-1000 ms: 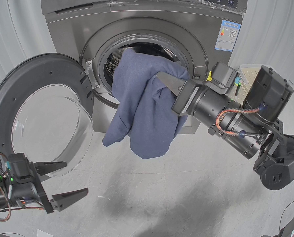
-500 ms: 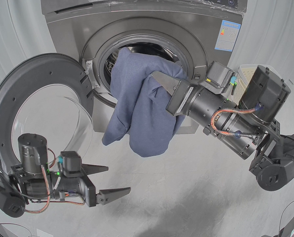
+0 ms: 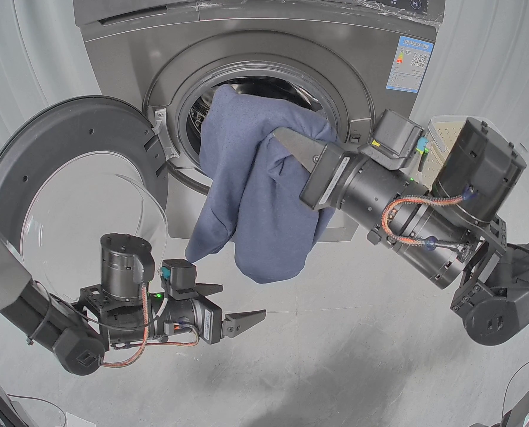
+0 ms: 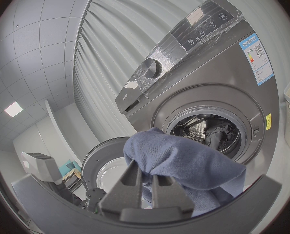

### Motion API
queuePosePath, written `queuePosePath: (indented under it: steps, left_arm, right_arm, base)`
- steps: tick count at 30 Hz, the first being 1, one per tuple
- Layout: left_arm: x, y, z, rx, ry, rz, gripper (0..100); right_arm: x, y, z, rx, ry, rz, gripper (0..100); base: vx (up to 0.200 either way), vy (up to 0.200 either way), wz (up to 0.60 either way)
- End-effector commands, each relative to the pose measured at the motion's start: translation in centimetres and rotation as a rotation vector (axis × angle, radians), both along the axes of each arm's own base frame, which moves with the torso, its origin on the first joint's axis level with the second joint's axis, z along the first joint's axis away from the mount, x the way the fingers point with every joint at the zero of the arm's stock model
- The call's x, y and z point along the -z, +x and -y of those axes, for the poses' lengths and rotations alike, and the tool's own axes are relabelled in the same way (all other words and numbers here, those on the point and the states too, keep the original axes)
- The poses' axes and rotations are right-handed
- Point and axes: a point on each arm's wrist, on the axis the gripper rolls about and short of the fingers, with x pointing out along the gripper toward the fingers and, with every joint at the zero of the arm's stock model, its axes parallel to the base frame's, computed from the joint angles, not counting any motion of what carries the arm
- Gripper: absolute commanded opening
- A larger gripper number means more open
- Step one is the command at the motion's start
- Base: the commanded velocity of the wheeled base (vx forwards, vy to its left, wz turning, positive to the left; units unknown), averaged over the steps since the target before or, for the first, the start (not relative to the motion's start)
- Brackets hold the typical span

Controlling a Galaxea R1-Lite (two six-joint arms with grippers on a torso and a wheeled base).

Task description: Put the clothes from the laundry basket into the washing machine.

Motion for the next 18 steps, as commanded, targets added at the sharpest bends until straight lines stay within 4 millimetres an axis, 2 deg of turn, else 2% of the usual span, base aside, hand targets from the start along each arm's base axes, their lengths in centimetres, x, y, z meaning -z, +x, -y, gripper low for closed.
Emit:
queuePosePath:
  steps: [1,6,13,18]
  left_arm:
    - [1.8,1.6,0.9,-0.019,0.023,-0.028,100]
    - [2.2,2.5,1.4,-0.021,0.021,-0.025,100]
    - [3.0,4.7,2.8,-0.065,-0.028,0.052,100]
    - [3.1,5.3,3.3,-0.067,-0.055,0.092,100]
  right_arm:
    - [-0.3,-0.3,0.0,-0.008,0.006,0.006,0]
    - [-0.3,-0.5,-0.1,-0.012,0.002,0.01,0]
    - [-0.2,-0.6,-0.2,-0.015,0.001,0.009,0]
    - [-0.2,-0.7,-0.2,-0.017,0.0,0.008,0]
  base:
    - [0.0,0.0,0.0]
    - [0.0,0.0,0.0]
    - [0.0,0.0,0.0]
    - [0.0,0.0,0.0]
